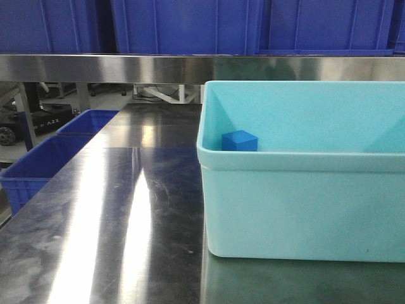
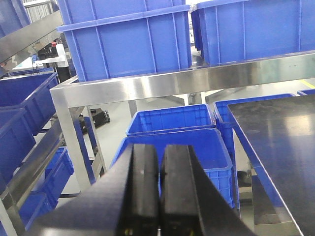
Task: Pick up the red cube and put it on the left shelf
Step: 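Move the right gripper over the red cube in the teal tub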
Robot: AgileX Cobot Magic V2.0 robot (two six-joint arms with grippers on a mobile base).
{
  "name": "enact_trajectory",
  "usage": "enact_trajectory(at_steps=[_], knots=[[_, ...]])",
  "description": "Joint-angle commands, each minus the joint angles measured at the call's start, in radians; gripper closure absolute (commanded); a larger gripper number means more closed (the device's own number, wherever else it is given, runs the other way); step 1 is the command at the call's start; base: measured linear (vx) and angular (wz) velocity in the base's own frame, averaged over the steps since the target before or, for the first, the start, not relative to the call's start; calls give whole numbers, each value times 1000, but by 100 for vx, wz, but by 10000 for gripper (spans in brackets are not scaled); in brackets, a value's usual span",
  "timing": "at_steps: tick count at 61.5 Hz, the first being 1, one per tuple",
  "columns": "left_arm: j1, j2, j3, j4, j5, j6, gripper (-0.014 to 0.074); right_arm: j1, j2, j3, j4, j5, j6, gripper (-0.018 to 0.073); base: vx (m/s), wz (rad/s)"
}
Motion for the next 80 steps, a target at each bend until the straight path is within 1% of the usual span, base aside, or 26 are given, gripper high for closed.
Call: enact_trajectory(at_steps=[1,38,46,58,68,80], knots=[[-5,7,22,-5,-91,1,491,-5,-17,-25,-3,-80,-7,502,0,0],[-5,7,22,-5,-91,1,491,-5,-17,-25,-3,-82,-7,502,0,0],[-5,7,22,-5,-91,1,491,-5,-17,-25,-3,-96,-7,502,0,0],[-5,7,22,-5,-91,1,491,-2,-4,-40,11,-163,0,502,0,0],[-5,7,22,-5,-91,1,491,-1,135,-147,27,-100,36,502,0,0],[-5,7,22,-5,-91,1,491,-1,402,-344,27,-94,36,502,0,0]])
